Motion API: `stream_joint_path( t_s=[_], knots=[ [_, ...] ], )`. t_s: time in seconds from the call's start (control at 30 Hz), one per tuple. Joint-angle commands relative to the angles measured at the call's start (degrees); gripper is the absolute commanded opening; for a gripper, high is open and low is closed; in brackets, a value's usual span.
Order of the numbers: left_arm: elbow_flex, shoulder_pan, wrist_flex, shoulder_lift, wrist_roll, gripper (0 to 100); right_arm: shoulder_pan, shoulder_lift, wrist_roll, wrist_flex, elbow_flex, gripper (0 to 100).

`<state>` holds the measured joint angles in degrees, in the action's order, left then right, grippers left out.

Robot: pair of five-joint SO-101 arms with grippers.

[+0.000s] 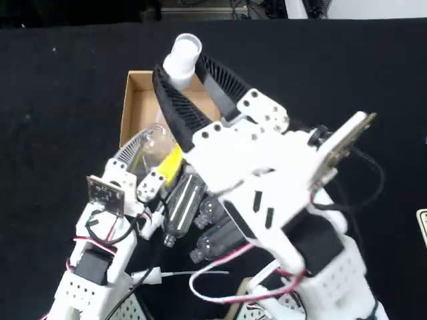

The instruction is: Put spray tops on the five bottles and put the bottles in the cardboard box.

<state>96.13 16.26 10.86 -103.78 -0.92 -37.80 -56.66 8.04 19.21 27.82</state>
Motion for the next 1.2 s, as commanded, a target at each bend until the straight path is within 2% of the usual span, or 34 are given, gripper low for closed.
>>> stream_joint_path(
  t_s=[0.0, 0.1, 0.27, 0.47, 0.8, 1.17],
  knots=[
    [1.27, 1.71, 0.0, -0.62, 0.44, 3, -0.44, -1.1, 0.44, -9.93, 4.62, 1.1],
    [1.27, 1.71, 0.0, -0.62, 0.44, 3, -0.53, -1.19, 0.26, -9.93, 6.55, 1.1],
    [1.27, 1.71, 0.0, -0.62, 0.44, 3, -0.53, -1.19, 0.35, -3.87, 6.73, 1.1],
    [1.27, 1.71, 0.09, -0.62, 0.44, 3, -0.53, -1.27, 0.26, -3.96, 5.41, 1.1],
    [1.27, 1.71, 0.0, -0.62, 0.44, 3, -0.62, -9.54, 0.18, -0.44, 7.43, 1.1],
    [1.27, 1.71, 0.0, -0.62, 0.35, 3, -0.53, -3.38, 0.18, -0.44, 8.84, 1.1]
  ],
)
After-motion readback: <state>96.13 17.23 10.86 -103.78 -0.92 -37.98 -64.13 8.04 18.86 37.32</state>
